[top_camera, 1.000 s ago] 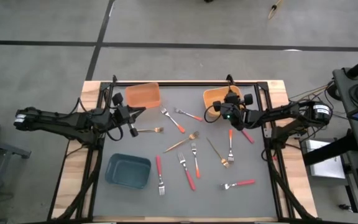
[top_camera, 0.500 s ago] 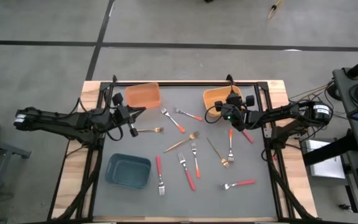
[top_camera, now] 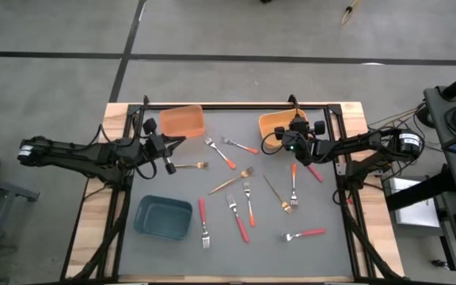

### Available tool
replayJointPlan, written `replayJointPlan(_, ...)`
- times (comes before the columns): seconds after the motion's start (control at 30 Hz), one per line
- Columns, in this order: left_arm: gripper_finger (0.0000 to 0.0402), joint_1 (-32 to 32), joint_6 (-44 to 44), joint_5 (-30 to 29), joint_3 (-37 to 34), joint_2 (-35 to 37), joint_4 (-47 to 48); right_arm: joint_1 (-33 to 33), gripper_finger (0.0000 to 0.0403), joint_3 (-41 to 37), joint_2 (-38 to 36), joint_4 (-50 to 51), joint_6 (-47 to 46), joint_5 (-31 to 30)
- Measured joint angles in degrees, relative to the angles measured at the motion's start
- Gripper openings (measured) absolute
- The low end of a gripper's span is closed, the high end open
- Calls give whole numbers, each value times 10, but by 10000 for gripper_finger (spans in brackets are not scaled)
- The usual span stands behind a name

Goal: Sort silverware by color (type)
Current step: Put the gold fork into the yellow bin

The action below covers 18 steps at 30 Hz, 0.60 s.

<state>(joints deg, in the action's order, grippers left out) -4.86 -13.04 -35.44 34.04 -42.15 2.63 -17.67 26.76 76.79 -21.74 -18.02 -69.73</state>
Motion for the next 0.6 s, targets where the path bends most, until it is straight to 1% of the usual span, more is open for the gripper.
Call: replayJointPlan(0.6, 0, 0, 0, 0, 0, 0, 0, 0, 13, 0, 0, 3, 0, 1)
